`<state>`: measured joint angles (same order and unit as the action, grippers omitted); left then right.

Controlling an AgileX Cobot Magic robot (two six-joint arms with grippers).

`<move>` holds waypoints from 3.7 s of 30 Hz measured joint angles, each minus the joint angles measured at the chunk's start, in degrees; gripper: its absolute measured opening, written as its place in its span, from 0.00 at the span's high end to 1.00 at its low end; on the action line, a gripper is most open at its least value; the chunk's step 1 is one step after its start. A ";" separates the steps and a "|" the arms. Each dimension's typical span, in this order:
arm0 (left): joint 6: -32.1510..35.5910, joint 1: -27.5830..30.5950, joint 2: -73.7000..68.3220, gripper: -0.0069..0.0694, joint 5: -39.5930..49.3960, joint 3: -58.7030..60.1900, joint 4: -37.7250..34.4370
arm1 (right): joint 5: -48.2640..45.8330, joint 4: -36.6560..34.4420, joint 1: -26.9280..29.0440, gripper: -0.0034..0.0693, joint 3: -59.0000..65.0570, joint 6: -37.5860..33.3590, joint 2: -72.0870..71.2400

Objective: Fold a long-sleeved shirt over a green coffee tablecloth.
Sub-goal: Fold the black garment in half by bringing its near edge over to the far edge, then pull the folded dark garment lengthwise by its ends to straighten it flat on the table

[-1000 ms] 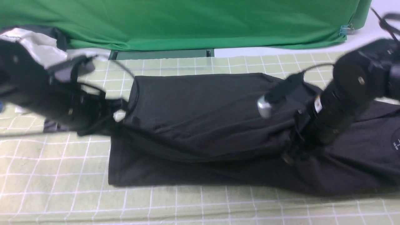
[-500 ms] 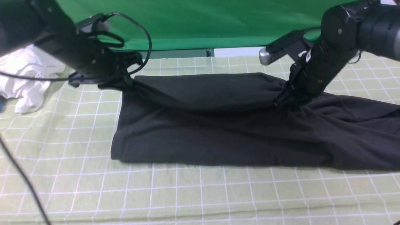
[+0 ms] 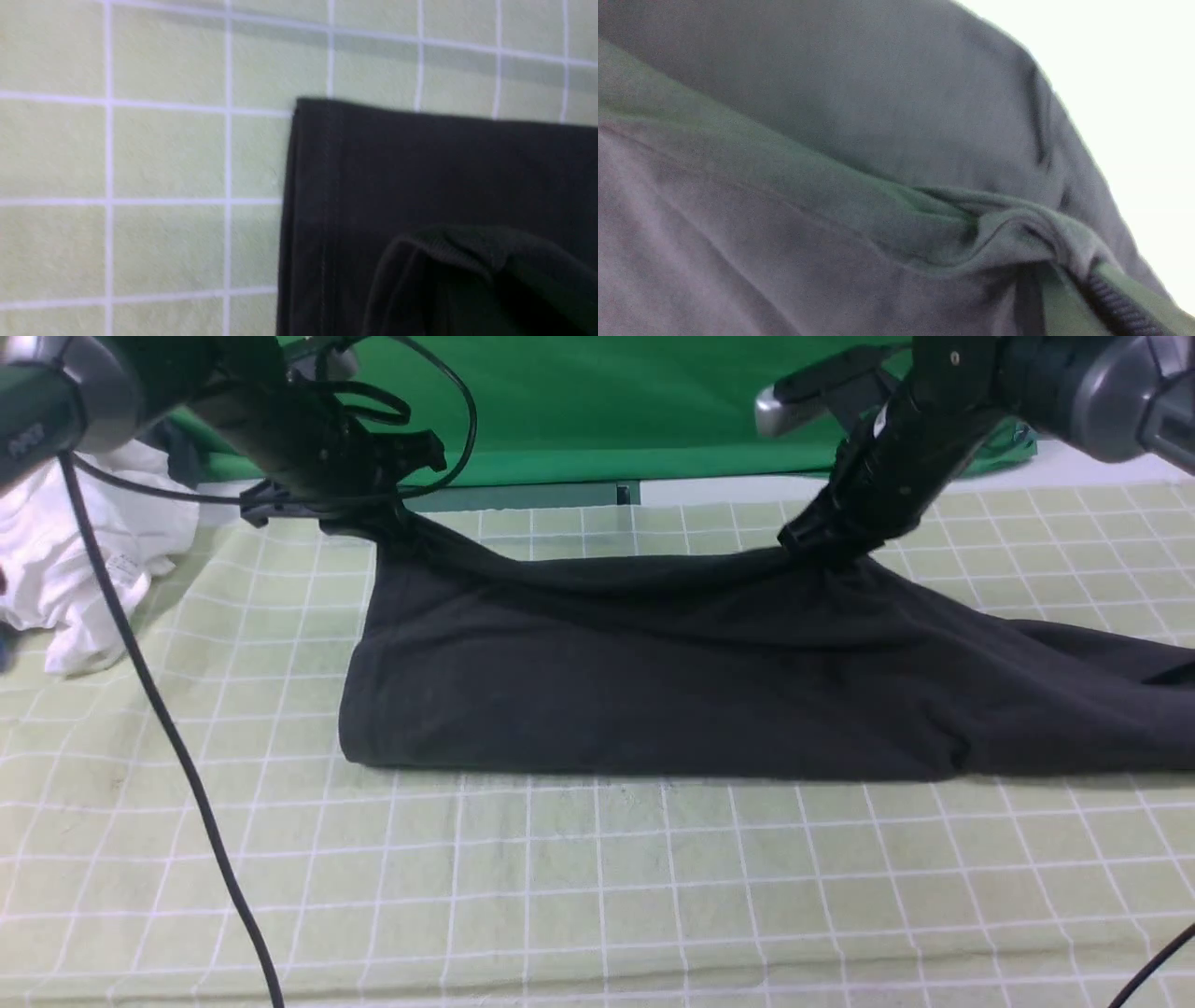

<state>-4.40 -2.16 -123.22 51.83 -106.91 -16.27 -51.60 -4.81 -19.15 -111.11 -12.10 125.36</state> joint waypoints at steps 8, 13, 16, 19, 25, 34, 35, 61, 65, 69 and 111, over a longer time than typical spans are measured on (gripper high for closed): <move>-0.67 0.00 -4.36 0.88 -2.07 -0.99 1.34 | 0.17 0.00 0.51 0.89 -4.57 0.02 6.88; -2.73 0.48 -7.46 0.88 -4.37 -0.99 1.70 | 1.82 -0.17 1.30 0.89 -4.76 0.51 8.29; -4.64 1.27 -8.11 0.88 -6.67 -0.99 1.56 | 3.57 -0.43 1.86 0.89 -4.81 0.95 8.39; -4.75 1.77 -8.11 0.88 -7.87 -1.04 1.13 | 4.75 -0.61 2.08 0.89 -4.81 1.06 8.45; -4.86 2.12 -8.11 0.88 -9.16 -1.04 0.84 | 7.62 -0.78 2.08 0.89 -4.81 1.12 9.15; -5.05 2.28 -8.23 0.76 -12.16 -1.04 0.18 | 11.86 -0.30 2.12 0.62 -4.82 1.12 10.92; -5.07 2.30 -8.23 0.73 -12.16 -1.09 0.18 | 12.51 -0.11 2.19 0.58 -4.82 1.06 10.92; 0.88 4.86 -8.52 0.45 14.03 -27.72 -9.66 | -17.64 7.17 12.47 0.96 -26.12 1.16 -0.58; 1.92 4.86 -8.65 0.60 17.52 -27.76 -11.13 | -17.53 6.90 16.65 0.96 -9.25 3.20 -11.54; 4.40 4.73 -8.83 0.75 17.96 -27.76 -15.41 | -17.40 3.42 21.58 0.96 6.29 3.17 -19.86; 9.37 2.69 -9.06 0.89 18.10 -27.76 -15.39 | 1.06 -10.65 38.78 0.95 21.23 -7.94 -15.50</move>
<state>4.98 0.53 -132.29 69.93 -134.67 -31.66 -50.54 -15.47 19.63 -89.88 -20.05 109.86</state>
